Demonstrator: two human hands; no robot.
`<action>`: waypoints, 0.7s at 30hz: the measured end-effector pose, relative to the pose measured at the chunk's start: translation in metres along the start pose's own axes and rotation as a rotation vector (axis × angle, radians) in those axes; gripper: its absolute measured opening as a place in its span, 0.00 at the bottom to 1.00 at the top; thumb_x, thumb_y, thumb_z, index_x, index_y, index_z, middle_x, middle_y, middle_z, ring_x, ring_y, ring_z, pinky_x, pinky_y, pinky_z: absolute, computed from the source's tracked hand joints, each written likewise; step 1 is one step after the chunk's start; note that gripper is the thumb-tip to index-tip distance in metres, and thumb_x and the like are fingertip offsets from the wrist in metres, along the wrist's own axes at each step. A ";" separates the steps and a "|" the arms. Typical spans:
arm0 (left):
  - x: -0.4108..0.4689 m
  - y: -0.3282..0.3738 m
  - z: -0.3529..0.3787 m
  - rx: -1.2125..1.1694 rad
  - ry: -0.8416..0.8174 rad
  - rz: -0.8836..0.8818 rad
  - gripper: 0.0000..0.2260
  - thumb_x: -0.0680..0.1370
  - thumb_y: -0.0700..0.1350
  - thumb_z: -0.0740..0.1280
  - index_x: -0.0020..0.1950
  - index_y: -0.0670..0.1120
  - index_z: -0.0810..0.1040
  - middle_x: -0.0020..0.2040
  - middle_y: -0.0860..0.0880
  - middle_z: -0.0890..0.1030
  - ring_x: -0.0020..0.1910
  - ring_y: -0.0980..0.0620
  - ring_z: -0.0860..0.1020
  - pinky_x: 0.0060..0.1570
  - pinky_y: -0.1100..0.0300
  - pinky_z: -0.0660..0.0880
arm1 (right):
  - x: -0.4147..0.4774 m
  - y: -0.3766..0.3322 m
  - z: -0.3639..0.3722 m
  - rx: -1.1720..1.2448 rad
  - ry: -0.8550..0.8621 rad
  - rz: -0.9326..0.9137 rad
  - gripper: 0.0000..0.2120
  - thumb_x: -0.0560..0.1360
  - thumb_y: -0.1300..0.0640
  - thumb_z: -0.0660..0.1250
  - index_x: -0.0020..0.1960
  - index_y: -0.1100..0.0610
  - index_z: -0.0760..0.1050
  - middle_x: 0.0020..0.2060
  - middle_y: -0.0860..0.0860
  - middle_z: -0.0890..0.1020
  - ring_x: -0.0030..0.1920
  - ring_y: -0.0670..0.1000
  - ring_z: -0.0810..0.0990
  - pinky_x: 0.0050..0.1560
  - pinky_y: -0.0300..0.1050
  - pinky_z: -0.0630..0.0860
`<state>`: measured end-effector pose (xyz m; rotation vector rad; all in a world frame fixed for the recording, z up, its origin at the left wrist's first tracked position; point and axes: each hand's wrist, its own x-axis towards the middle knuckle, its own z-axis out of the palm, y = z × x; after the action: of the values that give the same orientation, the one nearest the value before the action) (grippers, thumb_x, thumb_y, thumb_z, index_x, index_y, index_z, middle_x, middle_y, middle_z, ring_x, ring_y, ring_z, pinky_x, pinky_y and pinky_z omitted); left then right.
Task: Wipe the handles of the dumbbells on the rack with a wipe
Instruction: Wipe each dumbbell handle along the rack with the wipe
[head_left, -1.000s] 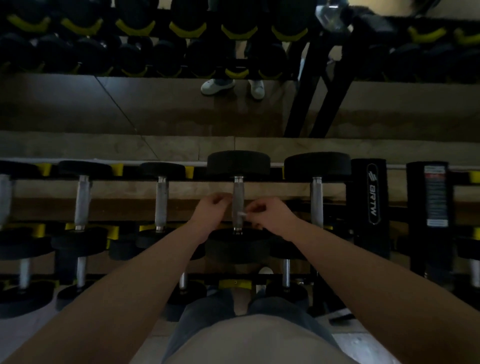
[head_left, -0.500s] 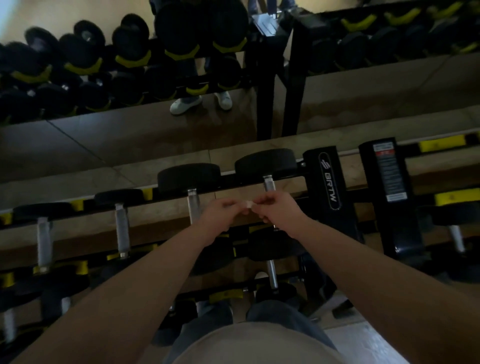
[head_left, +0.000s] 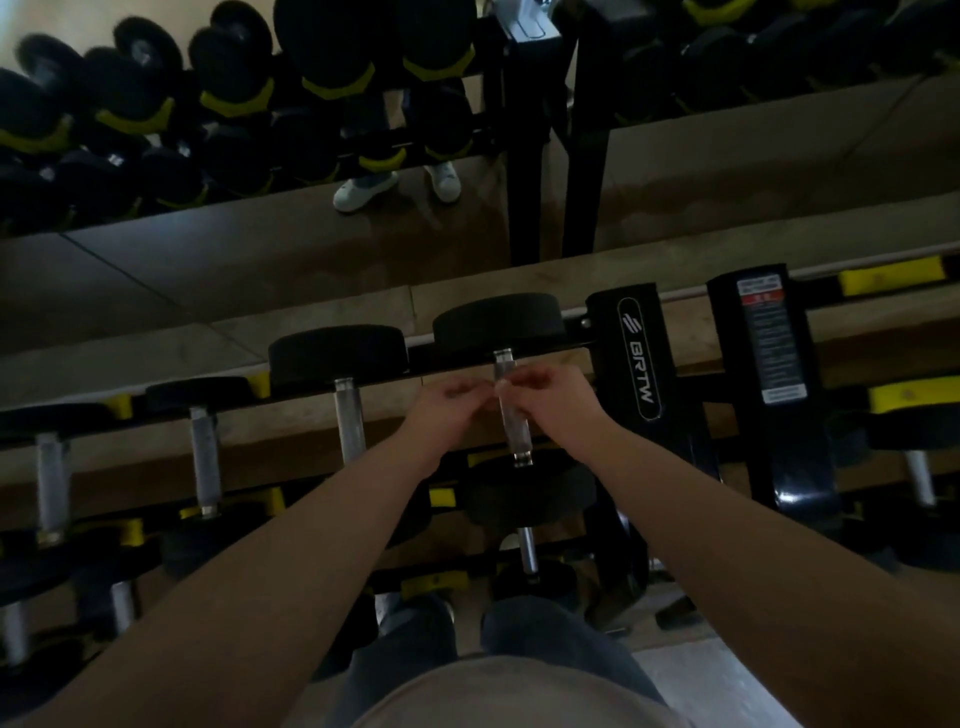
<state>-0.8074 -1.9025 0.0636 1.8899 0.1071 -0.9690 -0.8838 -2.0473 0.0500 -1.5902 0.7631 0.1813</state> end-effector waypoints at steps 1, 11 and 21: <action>0.002 0.000 0.001 -0.021 0.013 -0.025 0.04 0.78 0.52 0.70 0.50 0.53 0.83 0.48 0.51 0.86 0.54 0.49 0.82 0.59 0.50 0.75 | 0.005 -0.001 -0.002 -0.026 0.057 -0.029 0.09 0.75 0.54 0.74 0.55 0.50 0.82 0.49 0.45 0.85 0.52 0.45 0.83 0.53 0.45 0.81; -0.005 -0.003 0.018 0.086 -0.044 -0.082 0.08 0.80 0.45 0.68 0.59 0.50 0.80 0.48 0.54 0.79 0.43 0.59 0.74 0.41 0.63 0.72 | 0.005 0.016 -0.011 -0.537 -0.019 -0.192 0.05 0.76 0.55 0.72 0.51 0.51 0.84 0.45 0.44 0.84 0.46 0.42 0.81 0.44 0.33 0.74; -0.002 -0.022 0.034 0.028 -0.002 -0.077 0.05 0.79 0.44 0.69 0.53 0.53 0.78 0.53 0.52 0.81 0.44 0.60 0.76 0.38 0.63 0.70 | 0.023 0.006 0.001 -0.487 0.162 -0.323 0.07 0.79 0.57 0.68 0.56 0.52 0.81 0.50 0.45 0.82 0.48 0.43 0.80 0.50 0.38 0.78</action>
<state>-0.8387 -1.9171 0.0419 1.9220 0.1673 -1.0292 -0.8696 -2.0548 0.0333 -2.1883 0.5991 -0.0012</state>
